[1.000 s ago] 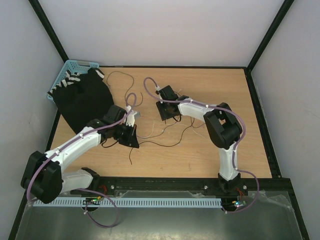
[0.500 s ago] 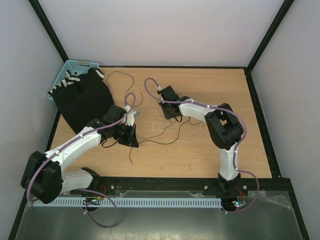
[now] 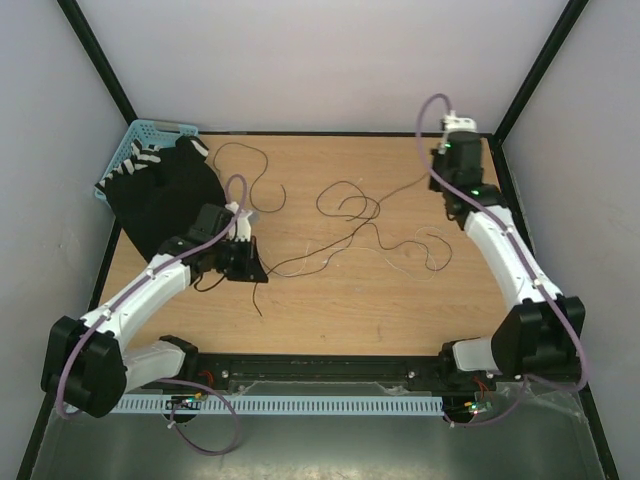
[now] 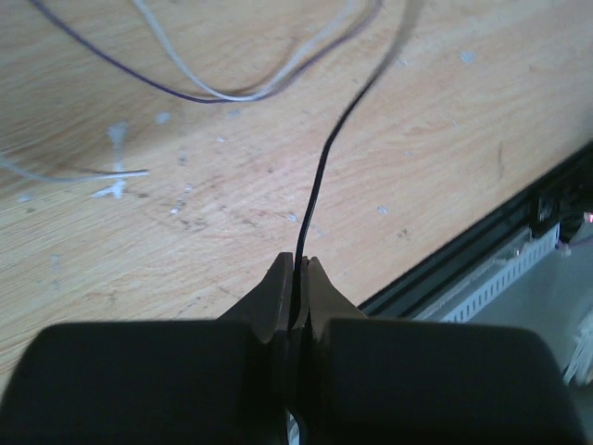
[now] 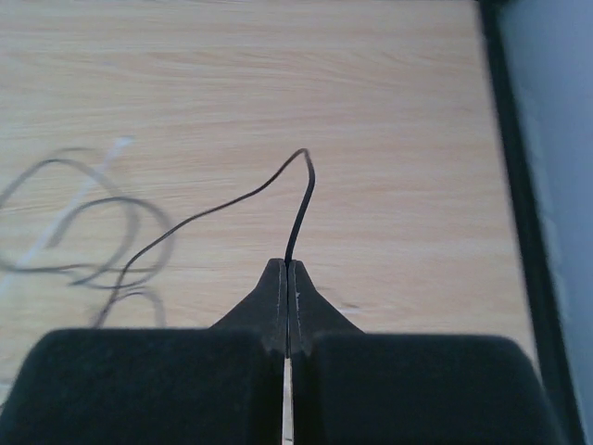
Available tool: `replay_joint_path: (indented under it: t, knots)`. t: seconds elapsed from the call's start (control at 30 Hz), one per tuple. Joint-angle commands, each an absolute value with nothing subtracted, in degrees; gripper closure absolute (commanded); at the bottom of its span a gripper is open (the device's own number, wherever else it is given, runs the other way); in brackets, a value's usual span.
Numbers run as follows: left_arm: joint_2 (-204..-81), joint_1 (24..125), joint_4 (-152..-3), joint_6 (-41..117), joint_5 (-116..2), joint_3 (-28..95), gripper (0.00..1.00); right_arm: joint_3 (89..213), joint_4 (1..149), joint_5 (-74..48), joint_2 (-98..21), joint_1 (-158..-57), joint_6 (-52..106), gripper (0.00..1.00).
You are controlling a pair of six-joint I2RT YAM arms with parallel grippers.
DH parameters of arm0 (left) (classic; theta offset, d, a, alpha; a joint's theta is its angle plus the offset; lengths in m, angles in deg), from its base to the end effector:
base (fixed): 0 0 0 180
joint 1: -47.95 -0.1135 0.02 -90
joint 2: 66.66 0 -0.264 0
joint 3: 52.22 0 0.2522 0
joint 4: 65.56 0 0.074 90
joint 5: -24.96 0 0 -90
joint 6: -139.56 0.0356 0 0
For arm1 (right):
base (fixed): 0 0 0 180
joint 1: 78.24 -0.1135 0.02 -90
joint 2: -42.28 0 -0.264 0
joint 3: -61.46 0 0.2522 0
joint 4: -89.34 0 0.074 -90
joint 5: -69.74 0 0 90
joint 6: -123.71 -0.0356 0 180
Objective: Zip-tie the wires
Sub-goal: Straighten the cable at the center of the board.
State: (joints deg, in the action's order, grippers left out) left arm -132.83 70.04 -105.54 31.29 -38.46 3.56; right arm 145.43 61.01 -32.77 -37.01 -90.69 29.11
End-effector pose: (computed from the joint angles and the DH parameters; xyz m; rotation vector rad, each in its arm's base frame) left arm 0.2061 -0.1008 0.2280 0.2974 2.5038 -0.8693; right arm 0.3160 0.0619 0.3499 0.0060 1.9733 -0.0226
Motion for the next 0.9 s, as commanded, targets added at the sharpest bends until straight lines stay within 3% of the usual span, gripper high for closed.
replay_joint_path:
  t: [0.0, 0.17, 0.6, 0.87]
  knots:
    - [-133.6, 65.8, -106.2, 27.1, -41.6, 2.9, 1.00, 139.7, 57.8, -33.8, -34.7, -80.8, 31.6, 1.00]
    - [-134.4, 63.1, -106.2, 26.8, -45.9, 2.1, 1.00, 135.9, 58.1, -33.2, -34.3, -74.4, 31.0, 1.00]
    - [-140.2, 60.8, -105.9, 27.3, -58.2, 3.6, 1.00, 126.5, 66.4, -30.0, -40.0, -74.2, 26.4, 1.00]
    - [-141.0, 59.8, -105.5, 27.3, -59.8, 4.0, 1.00, 124.0, 70.2, -27.3, -43.3, -74.2, 24.8, 1.00]
